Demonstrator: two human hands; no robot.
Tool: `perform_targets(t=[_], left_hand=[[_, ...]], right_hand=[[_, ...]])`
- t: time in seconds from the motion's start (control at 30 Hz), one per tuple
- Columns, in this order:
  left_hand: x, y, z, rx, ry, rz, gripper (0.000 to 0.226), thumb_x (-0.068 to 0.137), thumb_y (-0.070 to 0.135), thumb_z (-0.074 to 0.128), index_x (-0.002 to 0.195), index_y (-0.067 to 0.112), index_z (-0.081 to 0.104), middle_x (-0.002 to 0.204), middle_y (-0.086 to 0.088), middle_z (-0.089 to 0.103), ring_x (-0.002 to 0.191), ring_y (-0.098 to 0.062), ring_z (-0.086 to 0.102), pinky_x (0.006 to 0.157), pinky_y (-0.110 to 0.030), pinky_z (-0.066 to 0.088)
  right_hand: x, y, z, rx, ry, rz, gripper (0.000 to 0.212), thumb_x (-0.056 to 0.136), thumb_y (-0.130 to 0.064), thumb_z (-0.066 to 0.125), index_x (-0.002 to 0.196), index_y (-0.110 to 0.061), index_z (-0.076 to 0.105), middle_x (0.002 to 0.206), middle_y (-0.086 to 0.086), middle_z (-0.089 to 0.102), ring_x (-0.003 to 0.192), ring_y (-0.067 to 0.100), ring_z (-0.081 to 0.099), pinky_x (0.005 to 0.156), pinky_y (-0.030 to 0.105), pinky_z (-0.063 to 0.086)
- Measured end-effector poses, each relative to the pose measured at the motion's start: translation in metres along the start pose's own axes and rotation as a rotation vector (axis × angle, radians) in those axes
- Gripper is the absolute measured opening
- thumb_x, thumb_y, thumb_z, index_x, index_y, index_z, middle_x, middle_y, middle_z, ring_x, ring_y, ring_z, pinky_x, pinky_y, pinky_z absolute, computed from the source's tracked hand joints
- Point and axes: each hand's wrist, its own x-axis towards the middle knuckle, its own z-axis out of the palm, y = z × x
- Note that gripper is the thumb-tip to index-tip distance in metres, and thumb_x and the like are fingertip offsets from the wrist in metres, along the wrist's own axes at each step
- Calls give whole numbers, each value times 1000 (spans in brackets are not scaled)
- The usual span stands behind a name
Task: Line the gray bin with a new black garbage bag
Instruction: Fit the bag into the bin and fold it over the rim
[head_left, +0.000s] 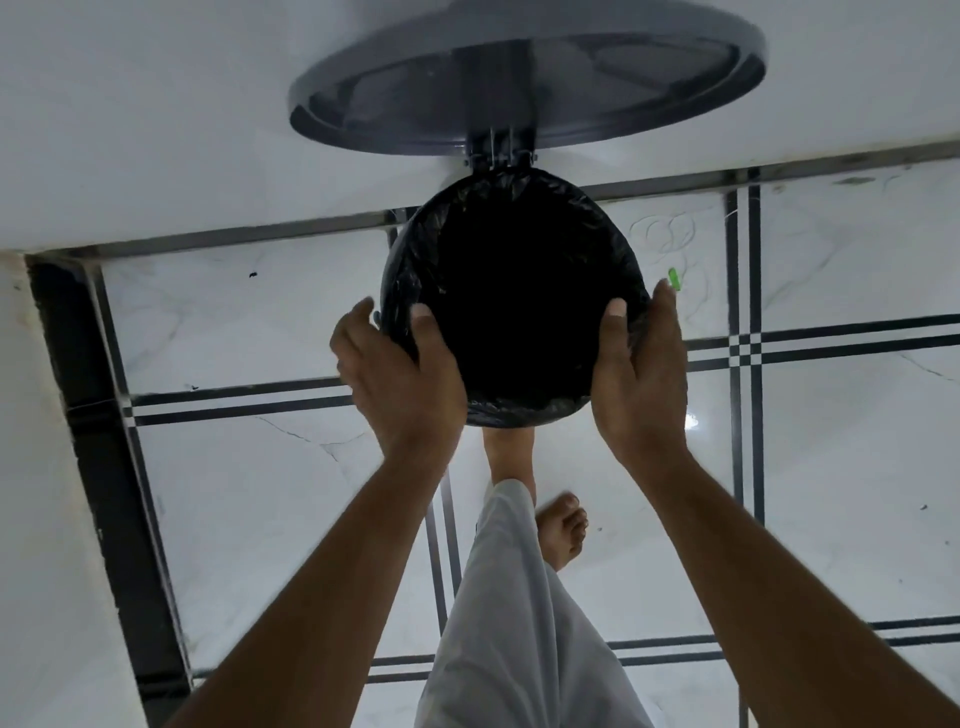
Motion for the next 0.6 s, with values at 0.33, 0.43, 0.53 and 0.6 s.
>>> perform_targets(t=[0.33, 0.43, 0.53, 0.6], left_hand=[[114, -21, -11, 60, -97, 36, 18, 95, 34, 73, 86, 21, 80, 86, 6, 77, 86, -16, 71, 84, -22, 48], [136, -19, -15, -34, -172, -163, 21, 87, 32, 84, 70, 25, 74, 69, 6, 70, 63, -17, 63, 70, -30, 61], [145, -18, -11, -62, -305, -261, 25, 84, 19, 90, 70, 17, 69, 73, -5, 70, 58, -19, 64, 53, -26, 59], [148, -17, -4, -58, -297, -256, 25, 78, 16, 88, 66, 16, 67, 78, -11, 75, 60, -23, 70, 57, -30, 64]], right_hand=[[41, -13, 13, -235, -128, -113, 82, 113, -66, 24, 177, -16, 17, 185, 7, 20, 170, 28, 21, 138, 49, 20], [40, -11, 13, -254, -120, -121, 81, 113, -65, 26, 177, -16, 17, 185, 8, 20, 170, 28, 22, 137, 47, 20], [41, -8, 13, -258, -127, -130, 81, 113, -64, 28, 177, -16, 17, 184, 8, 22, 170, 28, 23, 137, 48, 22], [42, -6, 14, -258, -127, -131, 80, 114, -64, 29, 177, -16, 17, 184, 7, 23, 170, 27, 23, 137, 48, 23]])
